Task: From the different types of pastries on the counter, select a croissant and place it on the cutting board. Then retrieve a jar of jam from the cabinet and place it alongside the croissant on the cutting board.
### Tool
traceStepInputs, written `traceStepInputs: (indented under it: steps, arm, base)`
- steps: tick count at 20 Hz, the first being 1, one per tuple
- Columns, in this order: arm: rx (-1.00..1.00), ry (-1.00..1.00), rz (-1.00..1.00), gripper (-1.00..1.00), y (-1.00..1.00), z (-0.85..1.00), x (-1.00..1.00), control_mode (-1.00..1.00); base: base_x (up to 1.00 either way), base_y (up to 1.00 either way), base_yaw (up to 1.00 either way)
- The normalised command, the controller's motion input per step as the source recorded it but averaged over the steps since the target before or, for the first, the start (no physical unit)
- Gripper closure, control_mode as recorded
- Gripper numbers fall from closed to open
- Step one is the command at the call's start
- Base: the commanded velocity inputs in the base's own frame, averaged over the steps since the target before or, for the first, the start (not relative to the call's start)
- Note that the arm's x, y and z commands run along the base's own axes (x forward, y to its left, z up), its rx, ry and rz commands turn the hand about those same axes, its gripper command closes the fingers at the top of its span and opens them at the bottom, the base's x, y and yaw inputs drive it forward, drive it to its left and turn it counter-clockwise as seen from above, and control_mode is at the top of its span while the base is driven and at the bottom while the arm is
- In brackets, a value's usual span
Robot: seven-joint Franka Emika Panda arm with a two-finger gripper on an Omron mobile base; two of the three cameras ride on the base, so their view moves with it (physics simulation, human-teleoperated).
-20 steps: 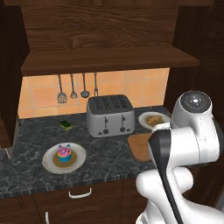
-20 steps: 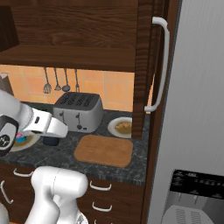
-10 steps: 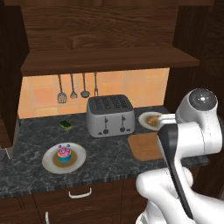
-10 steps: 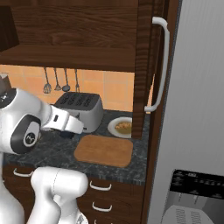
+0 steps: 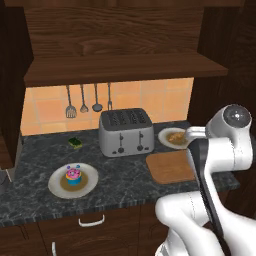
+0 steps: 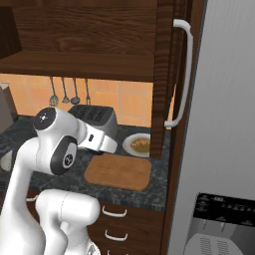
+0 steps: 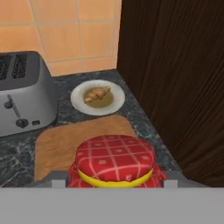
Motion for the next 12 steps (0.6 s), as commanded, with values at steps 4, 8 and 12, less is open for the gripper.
traceStepInputs:
  steps: [4, 8, 12]
  arm:
    - [-0.07, -0.35, 0.00, 1.00, -0.12, -1.00, 0.15, -1.00]
    - [-0.11, -0.34, 0.00, 1.00, -0.02, -1.00, -0.21, -1.00]
    - [-0.11, -0.29, 0.00, 1.00, 0.00, -1.00, -0.06, -1.00]
  base:
    - [0.00, 0.00, 0.00]
    - [0.00, 0.00, 0.00]
    - [0.00, 0.00, 0.00]
